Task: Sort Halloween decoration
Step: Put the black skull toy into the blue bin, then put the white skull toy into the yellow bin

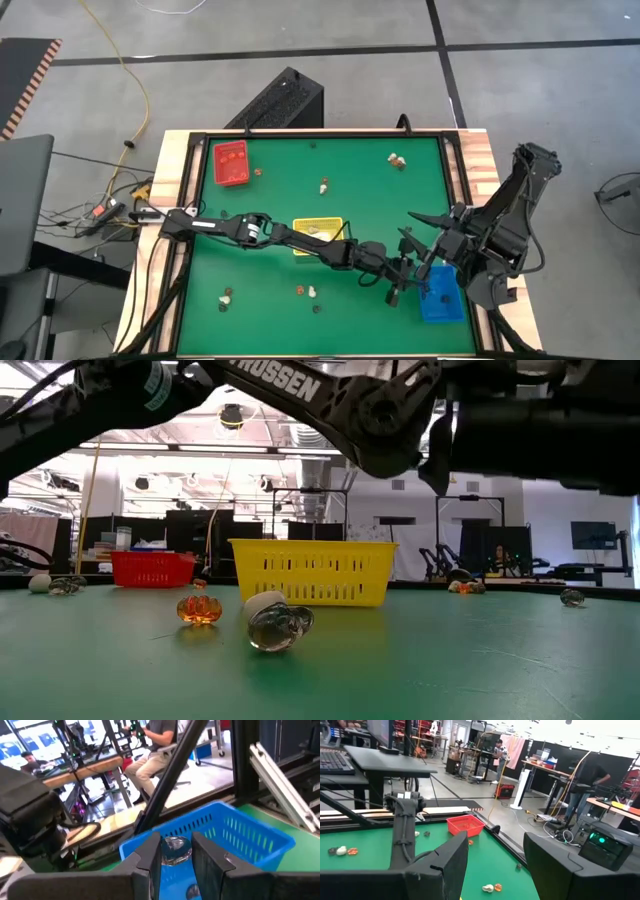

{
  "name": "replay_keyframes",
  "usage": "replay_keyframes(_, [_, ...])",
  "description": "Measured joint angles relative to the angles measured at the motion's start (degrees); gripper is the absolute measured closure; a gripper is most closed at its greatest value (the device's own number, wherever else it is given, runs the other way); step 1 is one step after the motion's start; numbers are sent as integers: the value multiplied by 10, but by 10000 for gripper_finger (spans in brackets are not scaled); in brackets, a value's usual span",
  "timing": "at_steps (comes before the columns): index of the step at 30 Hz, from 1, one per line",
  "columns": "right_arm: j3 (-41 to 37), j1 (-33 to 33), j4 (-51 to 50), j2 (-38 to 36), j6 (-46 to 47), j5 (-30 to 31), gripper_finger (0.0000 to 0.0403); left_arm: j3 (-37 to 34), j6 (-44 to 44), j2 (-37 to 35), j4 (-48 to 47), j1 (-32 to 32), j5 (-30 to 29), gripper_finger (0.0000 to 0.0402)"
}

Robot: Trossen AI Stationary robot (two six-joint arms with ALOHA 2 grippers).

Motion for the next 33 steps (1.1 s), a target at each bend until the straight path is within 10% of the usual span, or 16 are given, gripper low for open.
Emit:
replay_keyframes(20, [0, -20, -1, 0, -2, 0, 182, 1, 21, -3, -20, 4, -26, 208])
replay_keyframes(33, [0, -21, -14, 0, 0, -53, 182, 1, 18, -172, -651, -32, -258, 203])
